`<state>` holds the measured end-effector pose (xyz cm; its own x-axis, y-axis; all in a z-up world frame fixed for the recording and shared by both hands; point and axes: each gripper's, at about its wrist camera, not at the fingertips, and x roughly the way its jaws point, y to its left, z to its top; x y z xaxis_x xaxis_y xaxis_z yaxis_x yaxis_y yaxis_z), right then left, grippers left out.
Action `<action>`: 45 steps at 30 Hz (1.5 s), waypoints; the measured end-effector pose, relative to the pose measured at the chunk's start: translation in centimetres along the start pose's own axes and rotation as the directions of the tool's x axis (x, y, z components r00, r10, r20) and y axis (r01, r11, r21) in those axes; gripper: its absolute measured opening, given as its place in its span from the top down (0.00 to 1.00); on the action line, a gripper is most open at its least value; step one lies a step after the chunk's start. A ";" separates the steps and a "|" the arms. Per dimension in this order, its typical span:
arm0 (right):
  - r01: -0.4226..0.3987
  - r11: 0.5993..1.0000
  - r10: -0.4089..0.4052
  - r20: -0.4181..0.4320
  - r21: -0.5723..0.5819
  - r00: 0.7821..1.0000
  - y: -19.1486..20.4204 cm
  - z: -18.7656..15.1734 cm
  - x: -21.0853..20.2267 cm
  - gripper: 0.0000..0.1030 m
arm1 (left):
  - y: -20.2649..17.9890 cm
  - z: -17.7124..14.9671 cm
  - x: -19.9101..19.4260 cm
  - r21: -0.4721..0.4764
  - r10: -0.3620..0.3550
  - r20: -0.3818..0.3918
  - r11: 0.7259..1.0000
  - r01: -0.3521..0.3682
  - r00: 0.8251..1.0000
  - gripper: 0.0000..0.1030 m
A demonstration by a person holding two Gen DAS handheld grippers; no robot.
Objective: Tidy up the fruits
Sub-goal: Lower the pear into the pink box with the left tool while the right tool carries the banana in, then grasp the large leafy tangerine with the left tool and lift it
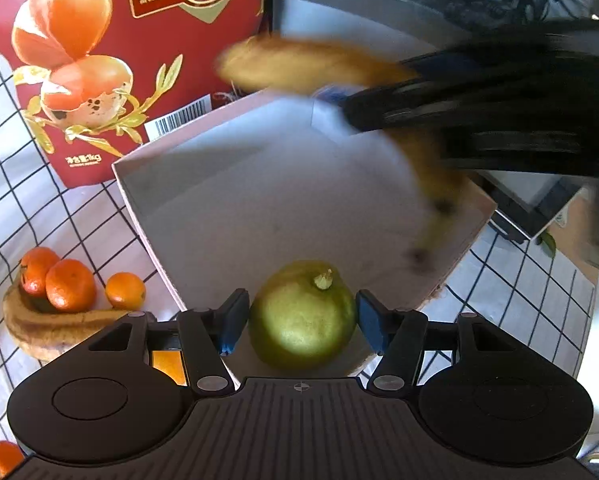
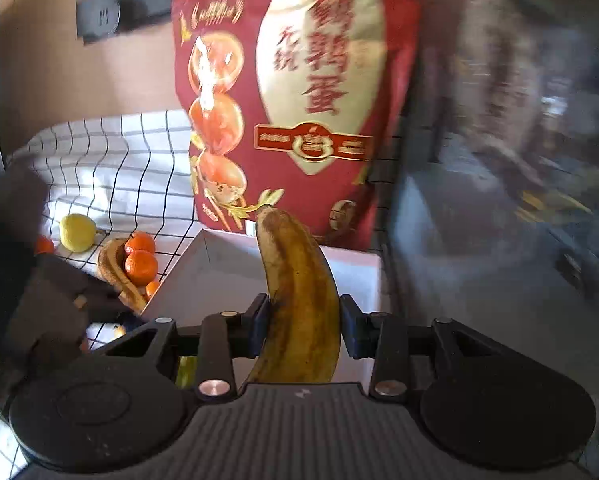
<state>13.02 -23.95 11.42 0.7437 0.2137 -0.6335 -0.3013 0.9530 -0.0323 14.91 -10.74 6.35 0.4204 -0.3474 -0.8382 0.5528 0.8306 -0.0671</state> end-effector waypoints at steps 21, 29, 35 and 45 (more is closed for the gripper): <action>-0.297 0.950 0.311 -0.196 0.098 0.930 2.0 -1.8 9.3 0.52 | 6.3 -11.1 -11.1 -0.408 0.072 0.296 0.911 0.058 0.952 0.46; -0.257 0.953 0.277 -0.114 0.159 0.954 0.7 -1.8 6.3 0.50 | 8.1 -15.3 -11.9 -0.453 0.260 0.212 0.880 -0.141 0.942 0.46; -0.204 0.977 0.206 -0.028 0.068 0.978 2.7 -1.2 2.4 0.50 | 10.5 -17.2 -13.0 -0.551 0.420 0.176 0.791 -0.265 0.890 0.46; -0.143 0.979 0.149 0.030 -0.142 0.988 10.3 -1.7 -1.4 0.40 | 14.9 -18.0 -12.3 -0.614 0.507 0.113 0.712 -0.341 0.854 0.46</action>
<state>7.79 -14.78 10.65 0.7080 0.3598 -0.6076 -0.4867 0.8721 -0.0507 5.02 13.72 5.89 0.7210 0.0752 -0.6889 -0.1916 0.9770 -0.0939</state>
